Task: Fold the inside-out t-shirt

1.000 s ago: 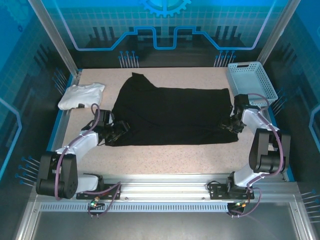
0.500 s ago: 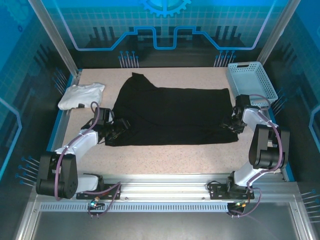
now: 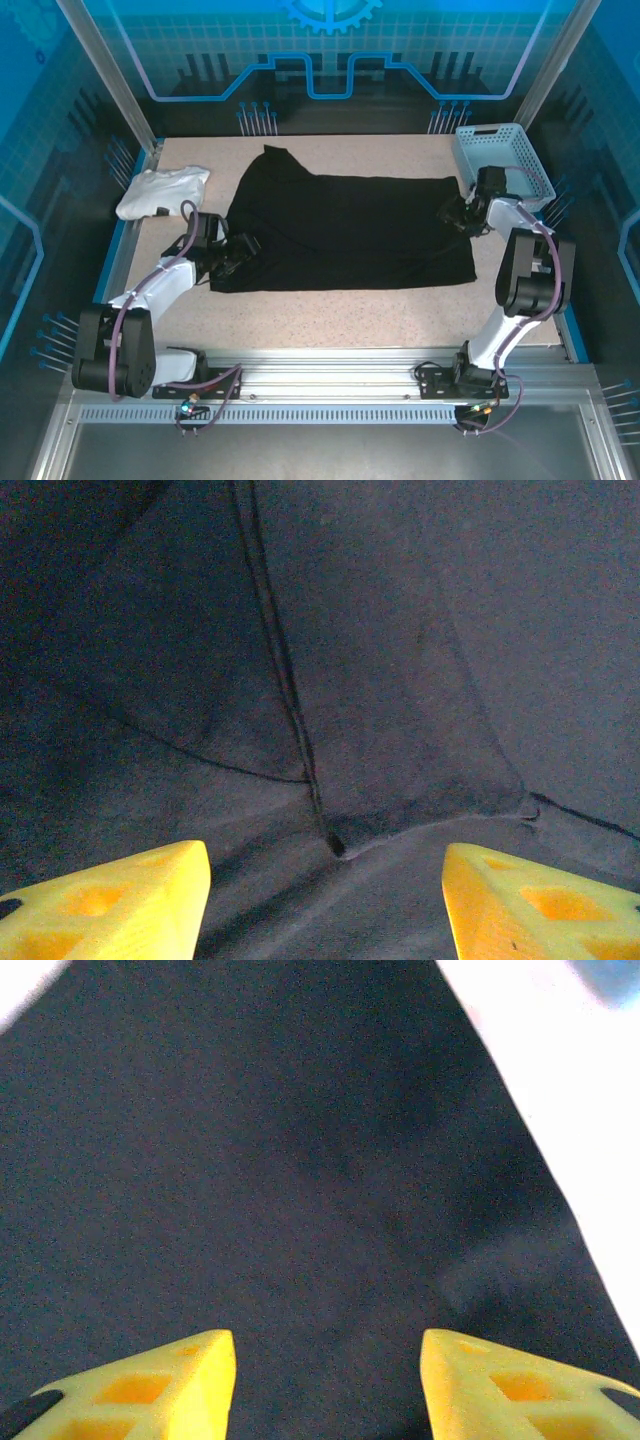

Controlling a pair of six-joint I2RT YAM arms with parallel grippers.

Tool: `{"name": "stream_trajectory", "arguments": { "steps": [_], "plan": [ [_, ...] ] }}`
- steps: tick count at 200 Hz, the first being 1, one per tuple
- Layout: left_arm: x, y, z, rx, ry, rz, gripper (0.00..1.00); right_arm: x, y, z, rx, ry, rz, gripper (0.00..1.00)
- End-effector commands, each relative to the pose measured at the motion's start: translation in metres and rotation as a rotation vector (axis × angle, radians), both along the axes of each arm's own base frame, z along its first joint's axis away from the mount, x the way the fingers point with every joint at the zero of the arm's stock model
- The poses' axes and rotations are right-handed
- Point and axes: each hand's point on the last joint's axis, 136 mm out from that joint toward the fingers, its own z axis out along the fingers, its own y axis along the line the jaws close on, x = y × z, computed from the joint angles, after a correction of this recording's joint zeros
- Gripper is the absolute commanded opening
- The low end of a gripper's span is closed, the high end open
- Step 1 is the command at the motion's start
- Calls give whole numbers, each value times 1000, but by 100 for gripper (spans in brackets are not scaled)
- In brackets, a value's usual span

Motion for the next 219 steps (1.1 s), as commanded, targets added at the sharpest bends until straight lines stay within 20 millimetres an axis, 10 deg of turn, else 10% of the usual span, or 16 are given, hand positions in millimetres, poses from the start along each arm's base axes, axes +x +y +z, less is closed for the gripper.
{"name": "stream_trajectory", "arguments": {
  "steps": [1,45,108,219],
  "plan": [
    [5,-3,13,1,-35,-25,65,27,-9,7,138,-81,-49,52],
    [5,-2,23,0,-58,-15,65,-18,-27,2,36,5,-55,52],
    [8,-7,27,-14,-68,-25,65,-97,10,-34,37,159,9,60],
    [5,-7,21,-1,-58,-39,66,-20,38,-18,235,-14,-20,53]
  ]
}}
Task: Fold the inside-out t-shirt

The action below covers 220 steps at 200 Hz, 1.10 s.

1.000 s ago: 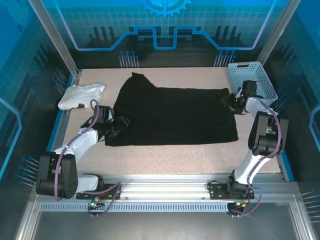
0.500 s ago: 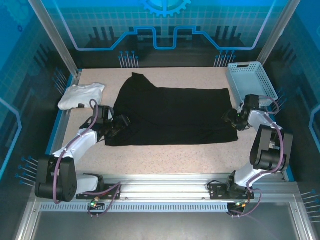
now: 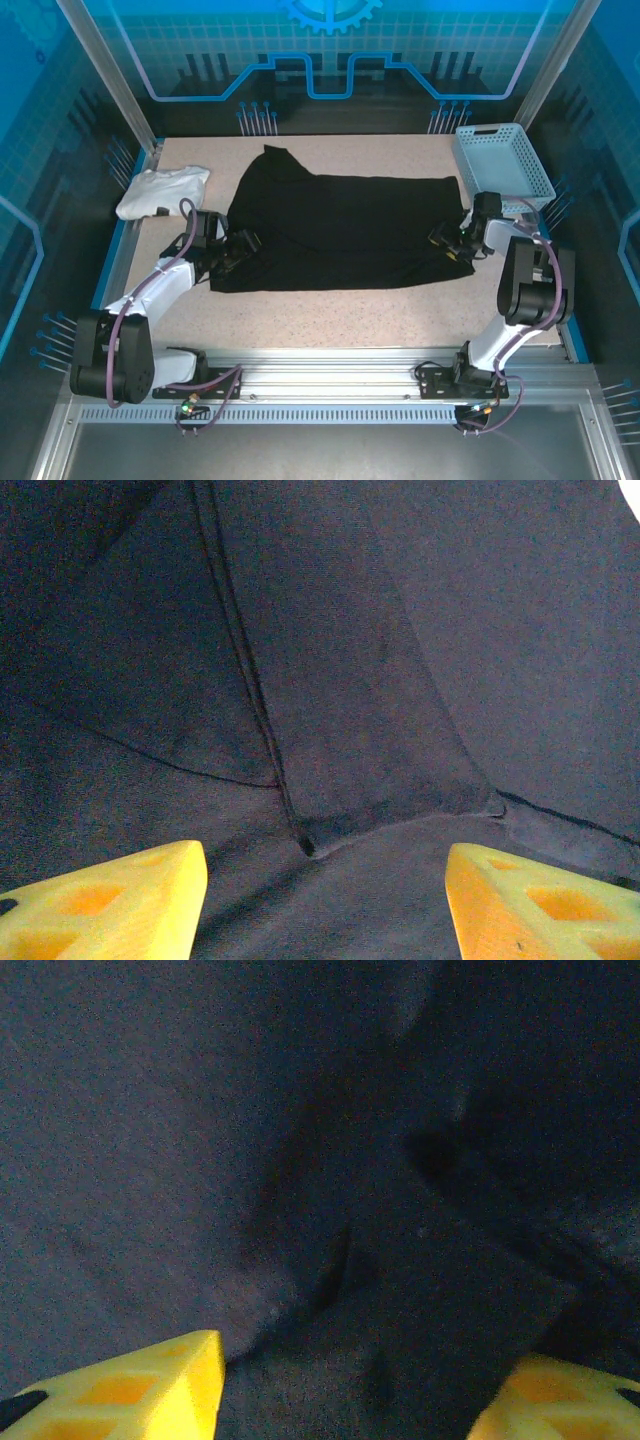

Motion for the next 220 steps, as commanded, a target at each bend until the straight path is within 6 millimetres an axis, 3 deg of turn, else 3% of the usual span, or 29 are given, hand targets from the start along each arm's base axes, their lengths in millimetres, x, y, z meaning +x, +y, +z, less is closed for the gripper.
{"name": "stream_trajectory", "arguments": {
  "steps": [1,26,72,94,109,144,190,220],
  "plan": [
    [3,-4,10,3,-21,-30,66,37,5,23,69,-107,-32,53],
    [2,-2,10,14,-25,-30,66,60,1,33,83,-133,-61,47],
    [1,-1,11,22,-27,-31,66,84,-12,23,145,-150,-112,33],
    [1,-1,15,25,-34,-30,67,66,-15,17,70,-102,-61,32],
    [1,1,19,32,-47,-23,67,46,-7,25,-7,-109,12,33],
    [2,2,20,35,-50,-15,67,1,16,44,-190,-116,169,46],
    [8,5,16,47,-56,1,68,-27,77,18,-122,-29,349,50],
    [13,2,13,30,-48,-6,68,-29,97,-3,-34,33,377,49]
  ]
}}
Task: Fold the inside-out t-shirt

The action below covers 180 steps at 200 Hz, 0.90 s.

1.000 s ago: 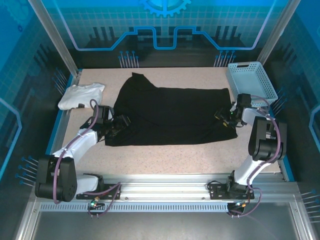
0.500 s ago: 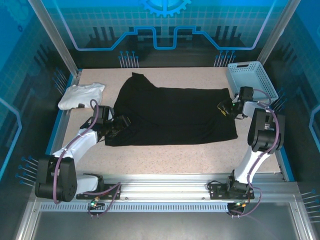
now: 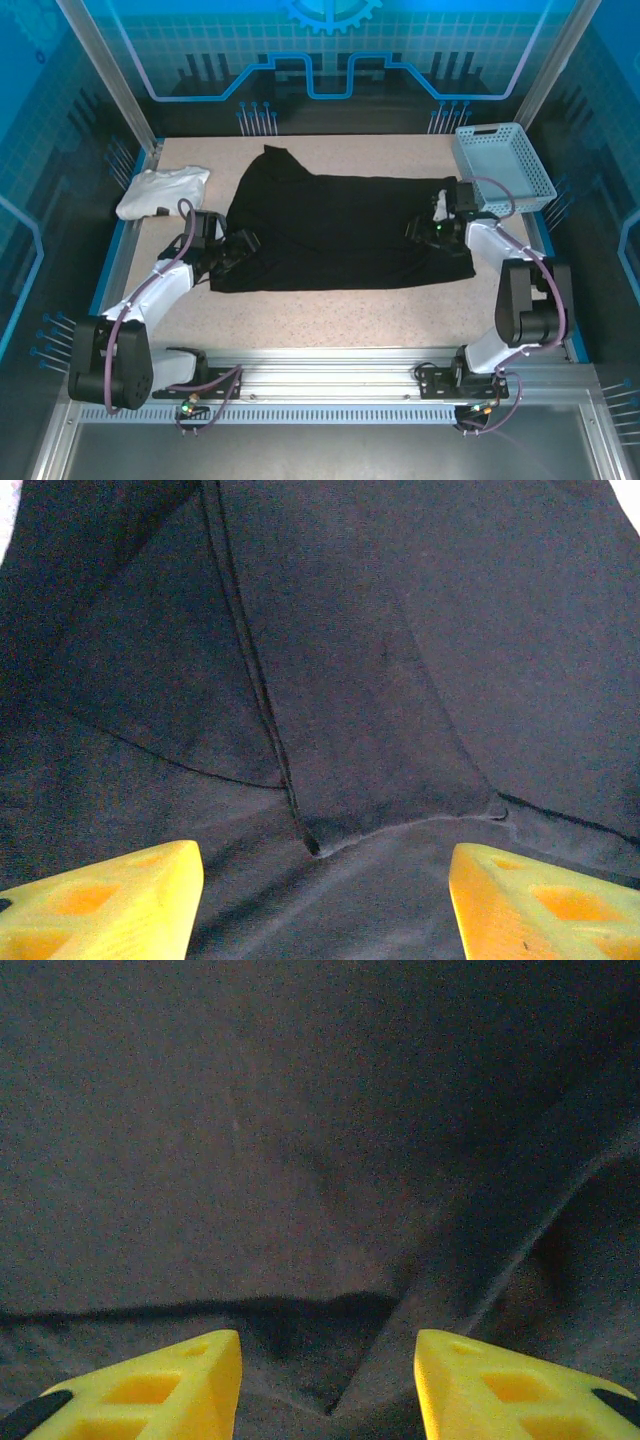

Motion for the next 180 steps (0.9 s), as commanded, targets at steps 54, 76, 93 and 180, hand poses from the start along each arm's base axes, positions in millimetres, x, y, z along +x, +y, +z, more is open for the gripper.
{"name": "stream_trajectory", "arguments": {
  "steps": [54,76,93,180],
  "plan": [
    [12,-1,7,18,-34,-20,68,20,23,-19,144,62,-16,49],
    [12,-2,6,17,-34,-22,68,43,15,-22,156,35,-80,48],
    [12,-1,7,20,-36,-23,68,56,5,-21,175,12,-126,45],
    [18,-12,0,-39,-16,-21,69,-2,14,12,10,-75,68,49]
  ]
}}
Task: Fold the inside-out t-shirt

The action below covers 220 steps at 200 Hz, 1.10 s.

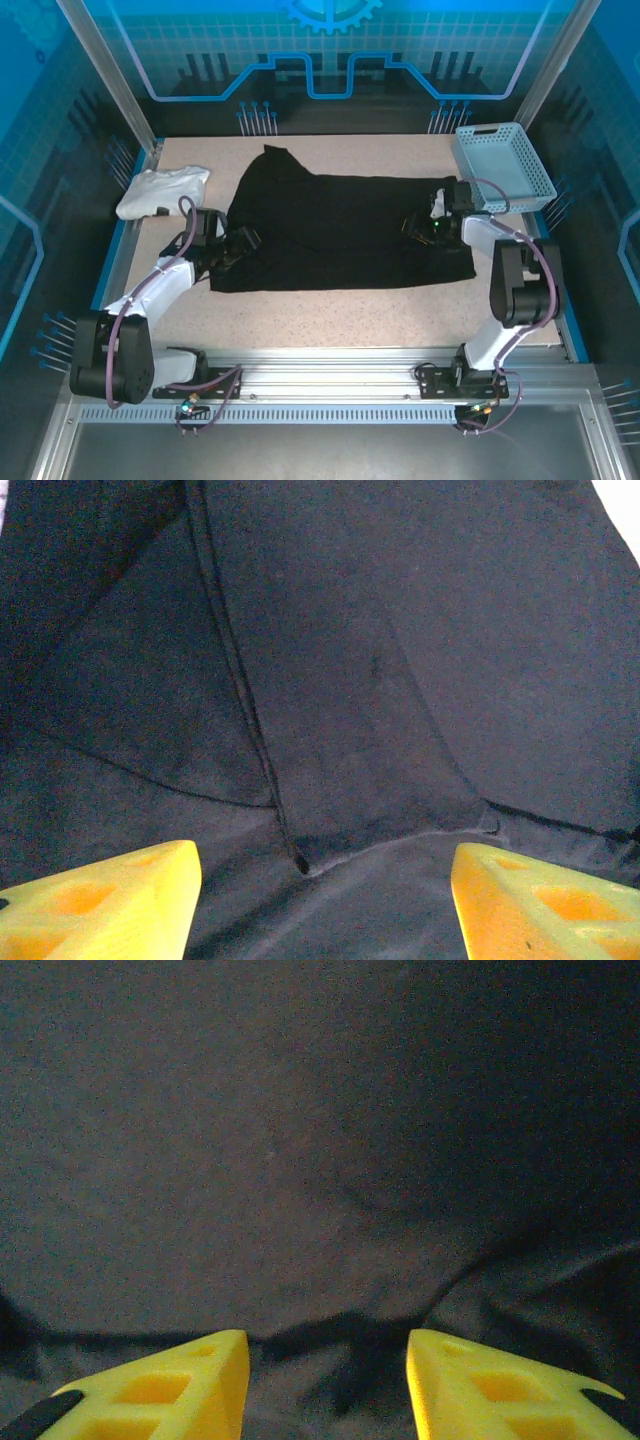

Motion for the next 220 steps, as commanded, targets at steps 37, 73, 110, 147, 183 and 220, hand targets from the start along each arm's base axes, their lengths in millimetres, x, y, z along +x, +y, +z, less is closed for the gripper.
{"name": "stream_trajectory", "arguments": {
  "steps": [37,73,110,147,183,220],
  "plan": [
    [11,-27,-13,-24,49,-76,68,-26,11,2,-77,11,95,50],
    [8,-44,-30,-19,87,-117,60,-24,13,0,-66,20,94,50],
    [11,-56,-42,-18,117,-151,48,-25,11,0,-73,22,91,50],
    [19,-58,-43,-9,103,-158,27,-26,10,3,-82,14,92,50],
    [35,-58,-30,25,61,-175,5,-26,7,6,-93,15,92,50],
    [66,-62,-3,69,-6,-207,0,-25,3,10,-101,6,90,50]
  ]
}}
